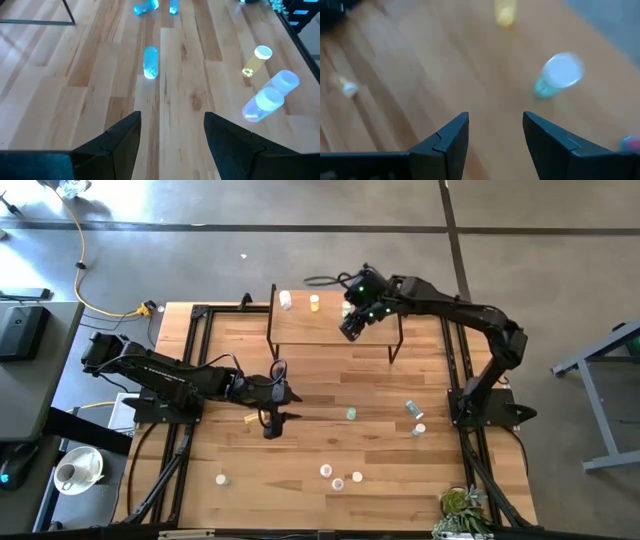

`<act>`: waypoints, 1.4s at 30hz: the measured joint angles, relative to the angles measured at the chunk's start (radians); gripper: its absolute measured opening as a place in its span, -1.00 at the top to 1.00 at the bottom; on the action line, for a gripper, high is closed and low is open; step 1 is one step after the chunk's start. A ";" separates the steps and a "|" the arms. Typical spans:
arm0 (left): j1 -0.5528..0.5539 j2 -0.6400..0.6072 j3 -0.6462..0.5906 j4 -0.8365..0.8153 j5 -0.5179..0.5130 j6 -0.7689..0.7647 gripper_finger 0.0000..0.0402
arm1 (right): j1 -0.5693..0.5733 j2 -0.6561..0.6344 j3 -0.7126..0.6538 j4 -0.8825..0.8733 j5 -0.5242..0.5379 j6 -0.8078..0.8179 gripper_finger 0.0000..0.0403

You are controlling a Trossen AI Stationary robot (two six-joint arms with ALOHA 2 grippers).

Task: Pick and place medicine bottles onto shelf by color
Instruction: Put the top green pill bottle on the shelf

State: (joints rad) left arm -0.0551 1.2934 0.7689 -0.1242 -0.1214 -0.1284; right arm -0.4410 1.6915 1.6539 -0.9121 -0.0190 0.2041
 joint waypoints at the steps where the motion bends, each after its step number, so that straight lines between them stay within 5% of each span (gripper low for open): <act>1: 0.000 0.000 0.000 0.000 -0.004 0.000 -0.03 | 0.011 0.007 0.000 -0.007 0.001 0.000 0.11; 15: 0.000 0.000 0.000 -0.003 -0.005 -0.010 -0.03 | 0.035 0.121 0.000 0.023 0.068 -0.003 0.11; 42: 0.000 0.000 0.000 -0.003 -0.005 -0.008 -0.03 | -0.010 0.123 0.000 0.095 0.157 -0.003 0.11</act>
State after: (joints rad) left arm -0.0551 1.2934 0.7689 -0.1276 -0.1268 -0.1361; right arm -0.4515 1.8141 1.6539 -0.8171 0.1376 0.2008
